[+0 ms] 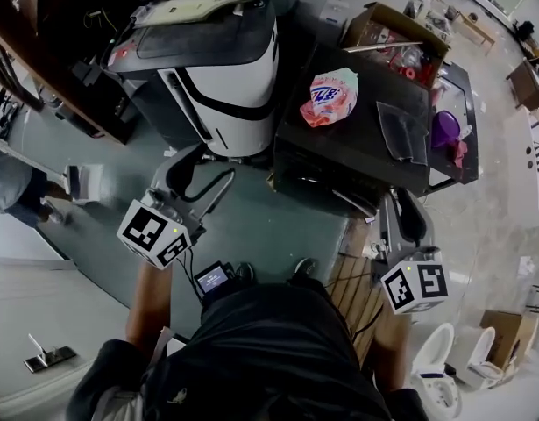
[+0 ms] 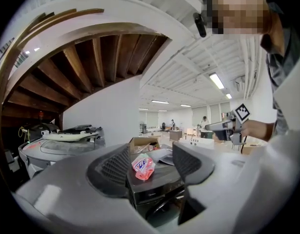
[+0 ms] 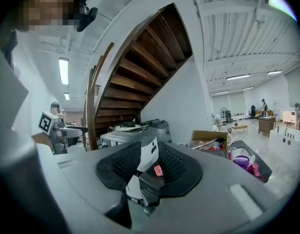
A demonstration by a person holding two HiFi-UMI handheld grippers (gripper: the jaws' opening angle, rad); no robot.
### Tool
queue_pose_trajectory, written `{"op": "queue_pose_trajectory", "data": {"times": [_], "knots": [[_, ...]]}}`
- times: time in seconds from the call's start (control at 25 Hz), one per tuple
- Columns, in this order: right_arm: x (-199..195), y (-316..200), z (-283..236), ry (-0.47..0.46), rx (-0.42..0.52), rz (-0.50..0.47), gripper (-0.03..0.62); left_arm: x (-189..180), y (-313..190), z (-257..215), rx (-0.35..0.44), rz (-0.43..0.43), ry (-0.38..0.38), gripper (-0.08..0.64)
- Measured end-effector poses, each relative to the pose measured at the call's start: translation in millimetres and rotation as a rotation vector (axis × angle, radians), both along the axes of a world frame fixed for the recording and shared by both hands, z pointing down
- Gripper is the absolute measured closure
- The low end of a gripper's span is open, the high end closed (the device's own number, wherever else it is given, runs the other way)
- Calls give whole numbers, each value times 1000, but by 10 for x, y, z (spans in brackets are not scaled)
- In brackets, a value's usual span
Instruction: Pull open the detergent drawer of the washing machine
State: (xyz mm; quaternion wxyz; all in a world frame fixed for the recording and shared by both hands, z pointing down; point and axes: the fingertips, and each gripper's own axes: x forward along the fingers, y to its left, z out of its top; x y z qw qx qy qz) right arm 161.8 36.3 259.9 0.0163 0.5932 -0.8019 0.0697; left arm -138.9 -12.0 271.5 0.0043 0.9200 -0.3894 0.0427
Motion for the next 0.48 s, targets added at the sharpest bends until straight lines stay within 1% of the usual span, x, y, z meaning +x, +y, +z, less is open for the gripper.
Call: {"op": "queue_pose_trajectory", "data": {"times": [0.48], "knots": [[514, -448, -3, -26, 5, -122, 486, 519, -97, -67, 8, -114, -25, 258]]}}
